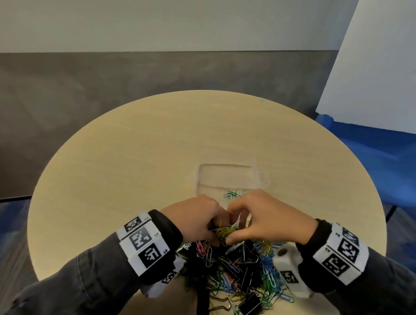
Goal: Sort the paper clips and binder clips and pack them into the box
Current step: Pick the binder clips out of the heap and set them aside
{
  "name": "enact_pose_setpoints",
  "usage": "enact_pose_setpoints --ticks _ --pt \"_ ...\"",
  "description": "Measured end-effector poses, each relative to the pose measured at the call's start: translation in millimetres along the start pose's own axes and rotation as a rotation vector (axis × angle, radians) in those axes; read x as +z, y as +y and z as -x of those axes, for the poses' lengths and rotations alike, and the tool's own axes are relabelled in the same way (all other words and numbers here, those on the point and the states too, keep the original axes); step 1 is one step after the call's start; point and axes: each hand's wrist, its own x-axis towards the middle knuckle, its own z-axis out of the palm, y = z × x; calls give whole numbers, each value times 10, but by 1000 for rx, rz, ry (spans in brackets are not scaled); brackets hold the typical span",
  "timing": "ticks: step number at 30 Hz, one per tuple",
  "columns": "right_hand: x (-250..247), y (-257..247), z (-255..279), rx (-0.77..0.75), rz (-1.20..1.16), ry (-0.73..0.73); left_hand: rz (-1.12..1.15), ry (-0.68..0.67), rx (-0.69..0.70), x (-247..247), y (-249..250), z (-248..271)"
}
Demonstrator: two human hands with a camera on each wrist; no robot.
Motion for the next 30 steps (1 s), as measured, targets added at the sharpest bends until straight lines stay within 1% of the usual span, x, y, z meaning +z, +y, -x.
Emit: enact_pose_setpoints --ticks 6,10,14,16,18,19,20,21,23,25,27,28,30 --pt "-39 47 -5 13 -130 8 122 68 13 -78 -40 15" --pt "-102 93 8 23 -290 34 206 157 -11 -126 -71 30" --pt "-195 192 23 42 -385 56 280 251 -30 -181 -128 45" --pt "-236 272 13 65 -420 161 302 318 -46 -205 -158 55" --pt "-269 351 -5 99 -441 331 322 389 -67 -215 -181 54" --pt "-281 377 -10 116 -428 396 338 420 -82 -207 -192 47" --pt "-289 393 -15 130 -395 428 354 448 -97 -192 -200 38" --pt "-291 399 -14 137 -353 423 369 472 -110 -169 -209 24" --pt "-274 387 -9 134 -263 352 400 507 -133 -114 -222 -10" --pt "-260 336 4 122 -167 318 450 515 -151 -74 -232 -42" --pt "-264 247 29 92 -93 291 493 462 -151 -55 -235 -52" --pt "-267 194 46 66 -75 245 497 416 -139 -49 -230 -46" --pt "-264 78 74 12 -83 98 486 350 -98 -53 -213 -26"
